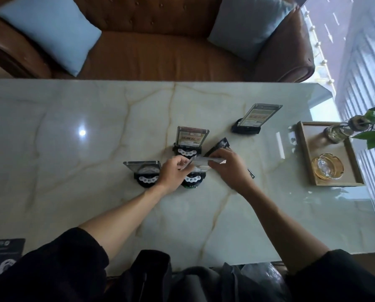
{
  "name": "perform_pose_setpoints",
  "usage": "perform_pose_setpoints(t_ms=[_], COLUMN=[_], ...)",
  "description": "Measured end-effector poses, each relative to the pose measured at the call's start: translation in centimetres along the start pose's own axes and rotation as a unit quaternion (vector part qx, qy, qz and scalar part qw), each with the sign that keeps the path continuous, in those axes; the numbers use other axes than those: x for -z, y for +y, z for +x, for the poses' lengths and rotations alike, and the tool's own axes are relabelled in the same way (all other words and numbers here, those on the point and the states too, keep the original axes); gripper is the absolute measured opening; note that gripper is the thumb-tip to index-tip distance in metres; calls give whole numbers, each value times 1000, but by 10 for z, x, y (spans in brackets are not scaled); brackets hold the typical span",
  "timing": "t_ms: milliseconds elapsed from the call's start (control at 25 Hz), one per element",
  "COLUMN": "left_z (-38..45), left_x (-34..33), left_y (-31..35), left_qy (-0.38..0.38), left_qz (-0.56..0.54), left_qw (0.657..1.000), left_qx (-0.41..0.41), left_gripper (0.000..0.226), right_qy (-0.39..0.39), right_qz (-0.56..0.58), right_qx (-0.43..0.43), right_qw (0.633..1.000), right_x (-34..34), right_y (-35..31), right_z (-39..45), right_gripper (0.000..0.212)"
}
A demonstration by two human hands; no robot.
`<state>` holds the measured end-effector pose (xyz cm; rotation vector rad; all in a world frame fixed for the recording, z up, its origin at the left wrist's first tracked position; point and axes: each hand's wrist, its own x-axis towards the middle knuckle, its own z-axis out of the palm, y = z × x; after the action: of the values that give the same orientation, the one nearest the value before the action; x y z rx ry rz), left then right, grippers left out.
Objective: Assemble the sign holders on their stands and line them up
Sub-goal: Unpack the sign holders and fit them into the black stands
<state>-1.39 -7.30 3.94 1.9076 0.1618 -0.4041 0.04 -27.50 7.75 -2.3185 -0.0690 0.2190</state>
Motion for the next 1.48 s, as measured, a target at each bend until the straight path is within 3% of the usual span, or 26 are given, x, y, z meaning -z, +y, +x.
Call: perform_pose_setpoints(t_ms=[120, 240, 320, 400, 560, 680, 880, 1040, 1160, 1280, 1400, 1480], left_z=[-6, -12, -17, -26, -39, -29, 3, 17, 23, 26, 30, 32], left_x=[-2, -9, -18, -32, -78, -117, -169, -203, -216, -226, -237, -238], left_y=[-9, -17, -22, -24, -22, -8, 20, 31, 31, 32, 33, 35], left_qy=[0, 49, 94, 117, 48, -1, -3, 43, 76, 82, 95, 98], left_qz=[0, 20, 50, 69, 66, 35, -50, -155, -208, -268, -258, -263], left_qw=[1000, 998, 992, 984, 974, 968, 956, 921, 903, 876, 871, 868], left_qx=[21, 34, 70, 119, 210, 248, 290, 356, 368, 392, 408, 410], left_gripper=[27, 40, 46, 38, 25, 21, 53, 46, 24, 26, 33, 38], right_qy=[-18, -26, -30, -17, 5, -27, -109, -138, -178, -206, -213, -226], right_qz=[-72, -76, -19, 48, 94, 77, 33, 162, 174, 180, 89, 84], right_qx=[24, 8, -33, -93, -239, -292, -307, -337, -333, -311, -251, -251], right_qw=[997, 997, 999, 994, 966, 953, 945, 917, 910, 910, 940, 938], right_x=[-4, -6, -3, 5, 24, 37, 55, 68, 73, 77, 78, 80], right_y=[-4, -3, 6, 21, 72, 114, 166, 187, 196, 190, 192, 196], right_z=[-7, -12, -16, -17, -12, -11, -6, 3, 10, 9, 7, 6], right_gripper=[15, 21, 23, 22, 30, 38, 59, 66, 57, 13, 6, 4])
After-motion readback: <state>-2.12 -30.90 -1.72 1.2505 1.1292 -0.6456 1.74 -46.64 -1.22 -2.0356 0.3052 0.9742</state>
